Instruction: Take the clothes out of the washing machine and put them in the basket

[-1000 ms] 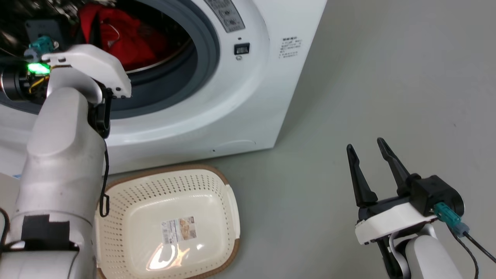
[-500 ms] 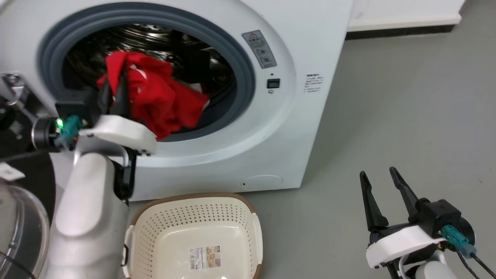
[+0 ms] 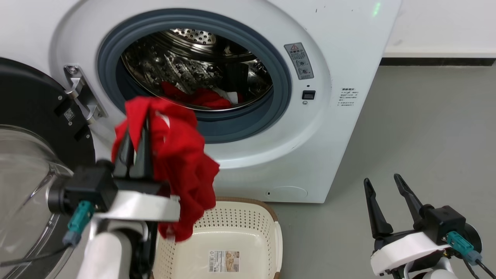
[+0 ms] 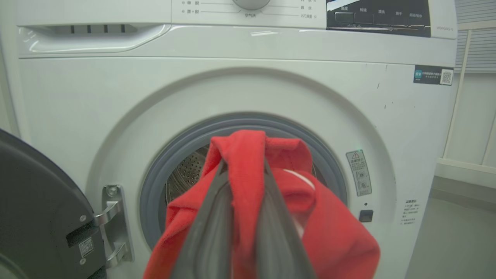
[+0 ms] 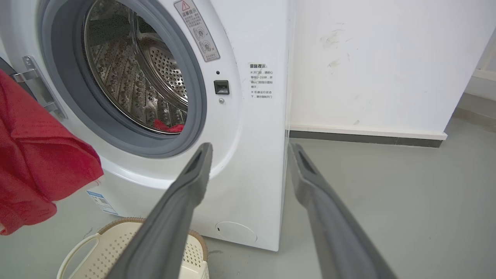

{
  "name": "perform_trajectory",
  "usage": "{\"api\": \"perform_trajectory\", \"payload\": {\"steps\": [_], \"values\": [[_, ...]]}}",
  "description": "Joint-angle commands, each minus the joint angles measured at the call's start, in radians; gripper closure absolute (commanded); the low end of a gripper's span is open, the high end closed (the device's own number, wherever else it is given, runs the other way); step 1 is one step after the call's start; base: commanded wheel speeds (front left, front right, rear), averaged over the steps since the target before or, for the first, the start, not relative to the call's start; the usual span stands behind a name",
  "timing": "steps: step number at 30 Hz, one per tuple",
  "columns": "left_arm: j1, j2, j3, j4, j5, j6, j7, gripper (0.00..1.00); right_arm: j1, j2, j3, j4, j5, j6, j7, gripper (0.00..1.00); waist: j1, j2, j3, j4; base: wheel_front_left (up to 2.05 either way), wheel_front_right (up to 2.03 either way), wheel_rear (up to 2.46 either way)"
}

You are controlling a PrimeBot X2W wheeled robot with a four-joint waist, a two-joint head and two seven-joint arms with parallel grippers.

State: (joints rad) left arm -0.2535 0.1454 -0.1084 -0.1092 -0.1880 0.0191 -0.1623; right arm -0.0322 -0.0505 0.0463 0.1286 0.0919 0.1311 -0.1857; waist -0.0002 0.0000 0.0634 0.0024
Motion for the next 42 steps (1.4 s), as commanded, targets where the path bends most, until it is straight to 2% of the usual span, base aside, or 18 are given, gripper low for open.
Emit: {"api": "perform_trajectory", "payload": {"steps": [1,5,11,17,28,35,42], "values": [[0.060,-0.012,-0.006,-0.020,-0.011,0.009,0.017,1.00,0.015,0.001,0.000,-0.010,-0.001,-0.001,0.004,0.00,0.0002,0.0000,0.012,0.007,0.00,0.00,0.00],[0.174,-0.028,-0.014,0.016,-0.033,0.030,0.027,1.00,0.004,0.001,0.008,-0.025,-0.006,-0.001,0.011,0.00,0.0002,0.0000,0.050,0.011,0.00,0.00,0.00],[0.207,-0.061,-0.024,0.238,-0.083,0.033,-0.027,1.00,-0.040,0.001,0.017,-0.054,-0.020,-0.001,0.017,0.00,0.0002,0.0000,0.168,0.004,0.00,0.00,0.00],[0.080,-0.078,-0.033,0.506,-0.113,0.007,-0.080,1.00,-0.112,0.001,0.036,-0.082,-0.034,-0.001,0.019,0.00,0.0002,0.0000,0.333,-0.011,0.00,0.00,0.00],[-0.274,-0.072,-0.031,0.943,-0.084,-0.023,-0.104,1.00,-0.232,0.001,0.079,-0.082,-0.027,-0.001,-0.007,0.00,0.0002,0.0000,0.622,-0.060,0.00,0.00,0.00],[-0.445,-0.051,0.005,1.193,-0.110,-0.031,-0.103,1.00,-0.307,0.001,0.109,-0.053,-0.018,-0.001,-0.043,0.00,0.0002,0.0000,0.745,-0.108,0.00,0.00,0.00],[-0.494,-0.029,0.017,1.308,-0.122,-0.027,-0.103,1.00,-0.336,0.001,0.122,-0.020,0.004,-0.001,-0.064,0.00,0.0002,0.0000,0.782,-0.134,0.00,0.00,0.00]]}}
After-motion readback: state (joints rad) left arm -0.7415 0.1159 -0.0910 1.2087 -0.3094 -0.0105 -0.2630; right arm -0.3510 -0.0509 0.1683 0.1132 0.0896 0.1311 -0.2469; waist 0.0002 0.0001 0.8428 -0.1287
